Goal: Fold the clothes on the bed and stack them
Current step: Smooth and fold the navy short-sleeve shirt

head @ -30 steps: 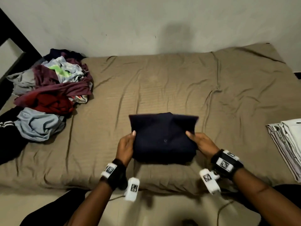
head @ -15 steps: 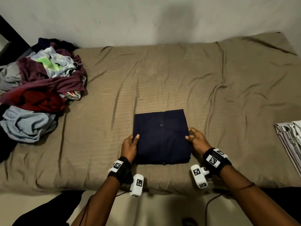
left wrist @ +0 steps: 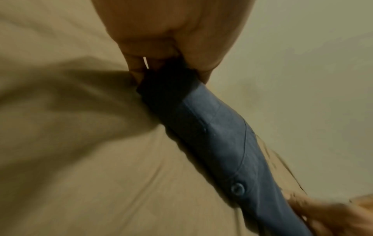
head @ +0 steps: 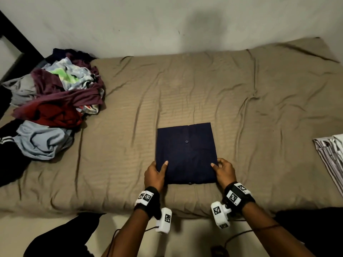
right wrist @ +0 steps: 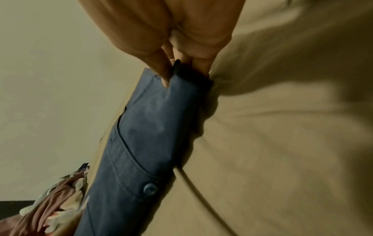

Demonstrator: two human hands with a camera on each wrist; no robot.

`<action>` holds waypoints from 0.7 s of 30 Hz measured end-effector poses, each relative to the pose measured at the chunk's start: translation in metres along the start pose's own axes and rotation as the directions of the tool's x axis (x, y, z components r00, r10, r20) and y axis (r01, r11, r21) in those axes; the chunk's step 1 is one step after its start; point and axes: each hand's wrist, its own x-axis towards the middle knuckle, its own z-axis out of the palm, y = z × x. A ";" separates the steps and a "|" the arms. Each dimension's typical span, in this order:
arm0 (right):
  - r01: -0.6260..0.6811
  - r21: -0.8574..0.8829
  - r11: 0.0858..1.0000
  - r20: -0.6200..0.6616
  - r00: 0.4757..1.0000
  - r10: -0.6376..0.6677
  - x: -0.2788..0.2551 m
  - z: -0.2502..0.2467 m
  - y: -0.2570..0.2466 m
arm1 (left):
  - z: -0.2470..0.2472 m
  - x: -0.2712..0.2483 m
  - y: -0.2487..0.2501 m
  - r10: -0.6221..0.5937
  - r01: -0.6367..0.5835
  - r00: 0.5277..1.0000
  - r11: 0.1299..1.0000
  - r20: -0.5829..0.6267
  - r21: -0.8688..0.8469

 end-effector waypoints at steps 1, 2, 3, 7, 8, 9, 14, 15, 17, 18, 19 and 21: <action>0.004 -0.060 0.998 0.010 1.000 -0.003 0.000 0.001 0.004 | 0.000 -0.002 -0.001 -0.013 0.013 1.000 1.000 -0.001 0.003; -0.005 -0.097 0.995 0.007 1.000 0.006 -0.001 0.002 0.003 | -0.001 -0.001 0.001 -0.036 0.036 0.999 0.999 -0.003 -0.004; -0.023 -0.106 0.994 -0.002 1.000 0.023 0.000 0.002 0.004 | -0.003 -0.001 0.004 -0.071 0.071 0.997 0.997 -0.004 -0.003; -0.112 -0.078 0.991 -0.094 0.990 0.104 -0.005 -0.003 0.005 | -0.006 -0.004 0.016 -0.209 0.209 0.978 0.975 -0.003 0.081; -0.135 -0.072 0.988 -0.120 0.985 0.125 -0.010 -0.005 0.004 | -0.007 -0.006 0.017 -0.236 0.235 0.972 0.965 -0.005 0.119; -0.139 -0.057 0.989 -0.133 0.983 0.130 -0.014 -0.006 0.004 | -0.007 -0.008 0.016 -0.251 0.248 0.968 0.956 -0.003 0.157; -0.149 -0.102 0.983 -0.132 0.982 0.136 -0.015 -0.007 0.011 | -0.006 -0.011 0.018 -0.241 0.246 0.969 0.927 -0.052 0.283; -0.163 -0.094 0.982 -0.137 0.979 0.149 -0.013 -0.009 0.010 | -0.007 -0.013 0.020 -0.212 0.231 0.973 0.923 -0.093 0.308; -0.178 -0.107 0.978 -0.149 0.976 0.161 -0.012 -0.014 0.004 | -0.013 -0.018 0.019 -0.115 0.172 0.975 0.932 -0.191 0.320; -0.157 -0.168 0.973 -0.169 0.977 0.129 -0.014 -0.017 0.002 | -0.015 -0.020 0.016 -0.064 0.133 0.972 0.945 -0.228 0.300; -0.124 -0.243 0.962 -0.191 0.978 0.078 -0.016 -0.020 0.003 | -0.016 -0.023 0.010 -0.030 0.099 0.968 0.958 -0.249 0.270; -0.045 -0.326 0.944 -0.207 0.978 -0.025 -0.023 -0.021 0.009 | -0.017 -0.027 0.000 -0.029 0.073 0.973 0.979 -0.229 0.188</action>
